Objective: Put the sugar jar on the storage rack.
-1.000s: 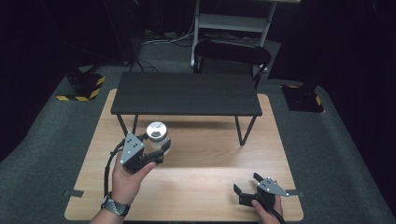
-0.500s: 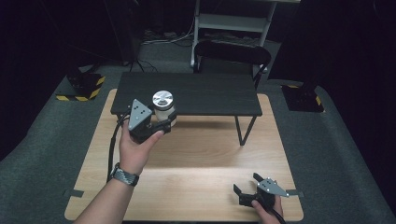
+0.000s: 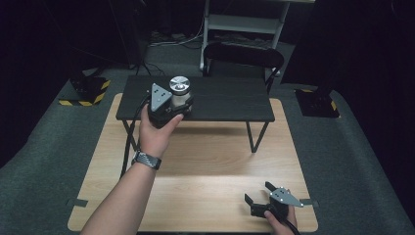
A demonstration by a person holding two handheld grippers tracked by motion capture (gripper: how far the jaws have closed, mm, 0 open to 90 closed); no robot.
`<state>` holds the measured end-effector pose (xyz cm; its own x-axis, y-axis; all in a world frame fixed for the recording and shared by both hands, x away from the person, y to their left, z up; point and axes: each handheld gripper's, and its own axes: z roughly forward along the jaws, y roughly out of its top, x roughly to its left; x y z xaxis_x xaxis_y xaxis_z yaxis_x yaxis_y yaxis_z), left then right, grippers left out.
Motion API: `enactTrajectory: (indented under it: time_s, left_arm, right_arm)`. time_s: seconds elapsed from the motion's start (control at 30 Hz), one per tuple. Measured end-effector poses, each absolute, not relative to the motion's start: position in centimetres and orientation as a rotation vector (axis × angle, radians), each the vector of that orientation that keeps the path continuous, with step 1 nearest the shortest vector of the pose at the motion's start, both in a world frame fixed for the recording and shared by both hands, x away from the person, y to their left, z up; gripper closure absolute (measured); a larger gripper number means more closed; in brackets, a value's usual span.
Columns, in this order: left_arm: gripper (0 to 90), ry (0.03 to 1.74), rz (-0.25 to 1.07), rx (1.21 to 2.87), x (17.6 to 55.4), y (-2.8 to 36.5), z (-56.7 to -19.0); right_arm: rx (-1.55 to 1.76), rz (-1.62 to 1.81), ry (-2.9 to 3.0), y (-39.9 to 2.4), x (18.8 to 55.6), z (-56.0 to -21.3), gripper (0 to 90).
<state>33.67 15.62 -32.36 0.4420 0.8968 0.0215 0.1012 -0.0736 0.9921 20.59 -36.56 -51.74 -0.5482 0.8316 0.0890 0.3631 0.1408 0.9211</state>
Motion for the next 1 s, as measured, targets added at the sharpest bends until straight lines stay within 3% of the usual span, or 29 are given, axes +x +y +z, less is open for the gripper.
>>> enactTrajectory:
  time_s: [0.37, 1.0]
  left_arm:
    - [31.0, 0.966, 0.857, 1.548, 36.4, 13.8, -33.2]
    - [27.3, 0.961, 0.820, 1.493, 36.7, 14.5, -34.4]
  right_arm:
    - [1.129, 1.406, 1.981, -36.7, 20.6, -51.8, 0.0]
    - [1.125, 1.402, 1.978, -36.7, 20.5, -51.9, 0.0]
